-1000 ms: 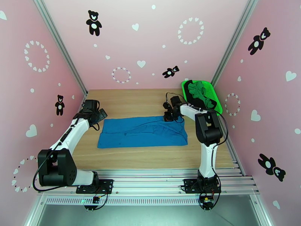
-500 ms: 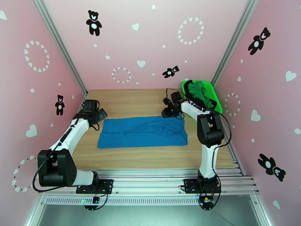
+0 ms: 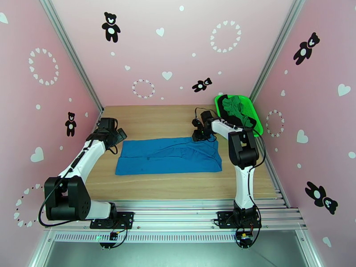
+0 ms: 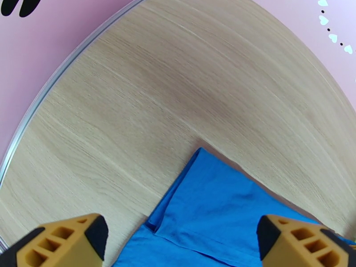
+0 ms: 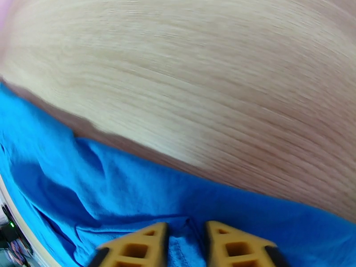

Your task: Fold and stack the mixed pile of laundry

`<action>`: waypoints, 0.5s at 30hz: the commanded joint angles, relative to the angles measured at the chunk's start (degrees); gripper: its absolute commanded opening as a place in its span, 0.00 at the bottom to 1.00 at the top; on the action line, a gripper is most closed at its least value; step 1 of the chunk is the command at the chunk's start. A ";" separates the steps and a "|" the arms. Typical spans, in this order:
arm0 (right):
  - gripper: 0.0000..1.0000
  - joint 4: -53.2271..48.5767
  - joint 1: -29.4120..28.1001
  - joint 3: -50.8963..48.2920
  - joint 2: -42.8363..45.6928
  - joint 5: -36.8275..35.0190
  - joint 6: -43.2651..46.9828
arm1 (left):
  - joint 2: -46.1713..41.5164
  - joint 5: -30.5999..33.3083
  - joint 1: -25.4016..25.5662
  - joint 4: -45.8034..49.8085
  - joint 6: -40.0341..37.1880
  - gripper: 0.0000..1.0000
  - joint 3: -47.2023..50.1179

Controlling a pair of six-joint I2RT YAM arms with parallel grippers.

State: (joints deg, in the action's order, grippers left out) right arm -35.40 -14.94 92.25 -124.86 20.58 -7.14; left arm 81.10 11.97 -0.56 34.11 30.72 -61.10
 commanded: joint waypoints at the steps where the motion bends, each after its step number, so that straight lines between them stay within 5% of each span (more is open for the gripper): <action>1: 0.09 -1.27 -0.06 -0.56 -0.14 1.43 -0.29 | -0.86 -0.71 0.38 1.40 0.44 0.94 -1.04; 3: 0.00 -1.30 -0.07 -1.17 1.00 1.83 -0.51 | -1.15 -0.80 0.41 1.53 0.40 0.94 -1.04; 15: 0.00 3.80 -3.14 -18.43 18.46 0.06 -8.21 | -2.80 -0.89 0.47 1.87 0.24 0.94 -0.68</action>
State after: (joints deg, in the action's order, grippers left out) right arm -33.08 -16.08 78.08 -112.84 21.67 -11.68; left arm 80.14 11.79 -0.56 35.35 30.72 -61.08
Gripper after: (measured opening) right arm 0.046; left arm 0.941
